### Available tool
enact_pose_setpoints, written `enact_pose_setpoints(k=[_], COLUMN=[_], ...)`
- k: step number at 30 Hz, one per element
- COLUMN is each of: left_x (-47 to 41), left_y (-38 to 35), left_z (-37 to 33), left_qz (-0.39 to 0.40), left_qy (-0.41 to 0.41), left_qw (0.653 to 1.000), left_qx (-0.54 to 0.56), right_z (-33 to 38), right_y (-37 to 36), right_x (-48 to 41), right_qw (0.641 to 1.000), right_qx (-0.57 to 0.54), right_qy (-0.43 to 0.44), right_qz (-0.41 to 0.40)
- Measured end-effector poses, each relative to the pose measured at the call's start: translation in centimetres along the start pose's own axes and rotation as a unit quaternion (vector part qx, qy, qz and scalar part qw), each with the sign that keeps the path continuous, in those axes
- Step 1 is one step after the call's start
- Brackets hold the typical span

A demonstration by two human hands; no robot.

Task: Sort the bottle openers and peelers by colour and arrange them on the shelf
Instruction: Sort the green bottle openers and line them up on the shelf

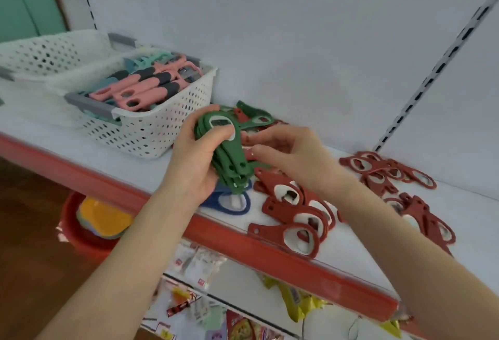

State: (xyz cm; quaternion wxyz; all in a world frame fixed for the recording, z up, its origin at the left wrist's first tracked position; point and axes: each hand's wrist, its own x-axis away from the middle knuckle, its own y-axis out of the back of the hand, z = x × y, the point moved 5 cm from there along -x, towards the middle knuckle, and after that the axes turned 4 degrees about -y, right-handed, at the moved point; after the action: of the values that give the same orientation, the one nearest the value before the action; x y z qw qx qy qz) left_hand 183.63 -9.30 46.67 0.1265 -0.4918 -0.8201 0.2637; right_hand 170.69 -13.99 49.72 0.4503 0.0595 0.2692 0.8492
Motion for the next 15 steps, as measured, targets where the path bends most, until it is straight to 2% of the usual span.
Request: enact_pose_setpoints(k=[3, 9, 12, 15], left_x=[0.6, 2.4, 3.2, 3.6], left_y=[3.3, 8.1, 9.6, 10.8], left_z=[-2.1, -4.8, -5.5, -5.9], left_qz=[-0.039, -0.096, -0.115, -0.136], left_qy=[-0.025, -0.041, -0.048, -0.046], left_qw=[0.999, 0.995, 0.992, 0.990], left_qx=[0.013, 0.006, -0.014, -0.013], right_z=[0.7, 2.1, 2.3, 2.5], right_y=[-2.7, -9.9, -12.3, -13.0], right_x=[-1.8, -3.2, -3.6, -4.5], right_qw=[0.994, 0.947, 0.921, 0.915], right_qx=[0.095, 0.215, 0.259, 0.259], right_qy=[0.038, 0.114, 0.117, 0.094], right_qz=[0.036, 0.210, 0.266, 0.296])
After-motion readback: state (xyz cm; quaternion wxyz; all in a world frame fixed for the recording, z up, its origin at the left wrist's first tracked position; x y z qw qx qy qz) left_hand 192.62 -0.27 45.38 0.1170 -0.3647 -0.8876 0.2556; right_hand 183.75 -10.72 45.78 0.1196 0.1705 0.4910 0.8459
